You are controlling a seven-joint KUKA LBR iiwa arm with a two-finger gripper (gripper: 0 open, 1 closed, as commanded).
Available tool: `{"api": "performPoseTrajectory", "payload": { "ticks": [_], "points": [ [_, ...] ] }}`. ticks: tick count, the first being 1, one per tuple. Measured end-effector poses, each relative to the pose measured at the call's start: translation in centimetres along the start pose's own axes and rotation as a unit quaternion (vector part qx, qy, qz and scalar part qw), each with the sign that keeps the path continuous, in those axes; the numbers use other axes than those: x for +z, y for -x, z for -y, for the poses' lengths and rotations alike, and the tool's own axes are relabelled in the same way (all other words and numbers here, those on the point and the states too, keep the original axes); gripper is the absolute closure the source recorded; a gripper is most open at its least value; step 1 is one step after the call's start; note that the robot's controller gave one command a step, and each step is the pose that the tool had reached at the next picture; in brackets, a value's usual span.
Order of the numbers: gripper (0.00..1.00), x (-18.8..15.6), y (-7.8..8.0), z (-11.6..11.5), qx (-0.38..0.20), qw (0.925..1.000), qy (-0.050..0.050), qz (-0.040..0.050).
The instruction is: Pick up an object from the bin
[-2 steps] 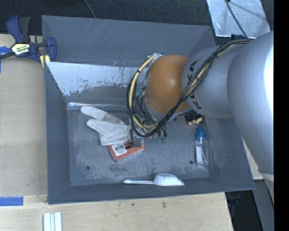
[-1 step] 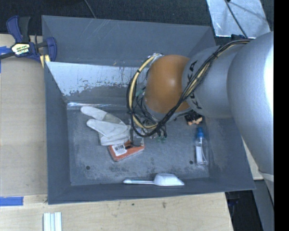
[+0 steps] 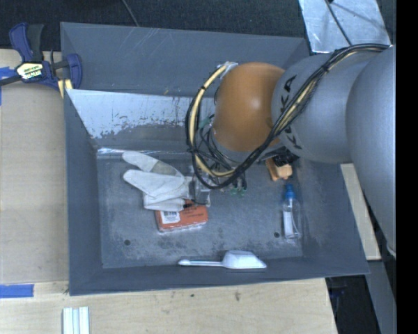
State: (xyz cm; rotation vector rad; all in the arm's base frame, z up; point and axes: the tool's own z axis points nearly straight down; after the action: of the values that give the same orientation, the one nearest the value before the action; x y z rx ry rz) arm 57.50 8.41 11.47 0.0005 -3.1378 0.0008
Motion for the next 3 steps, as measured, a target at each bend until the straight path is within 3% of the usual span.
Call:
{"api": "performPoseTrajectory", "payload": {
  "ticks": [2,3],
  "points": [
    [1.00,-3.8,0.7,0.4,0.015,0.9999,0.001,0.0063],
    [1.00,-7.3,-0.1,0.2,0.023,0.9997,0.000,-0.0015]
  ]
}}
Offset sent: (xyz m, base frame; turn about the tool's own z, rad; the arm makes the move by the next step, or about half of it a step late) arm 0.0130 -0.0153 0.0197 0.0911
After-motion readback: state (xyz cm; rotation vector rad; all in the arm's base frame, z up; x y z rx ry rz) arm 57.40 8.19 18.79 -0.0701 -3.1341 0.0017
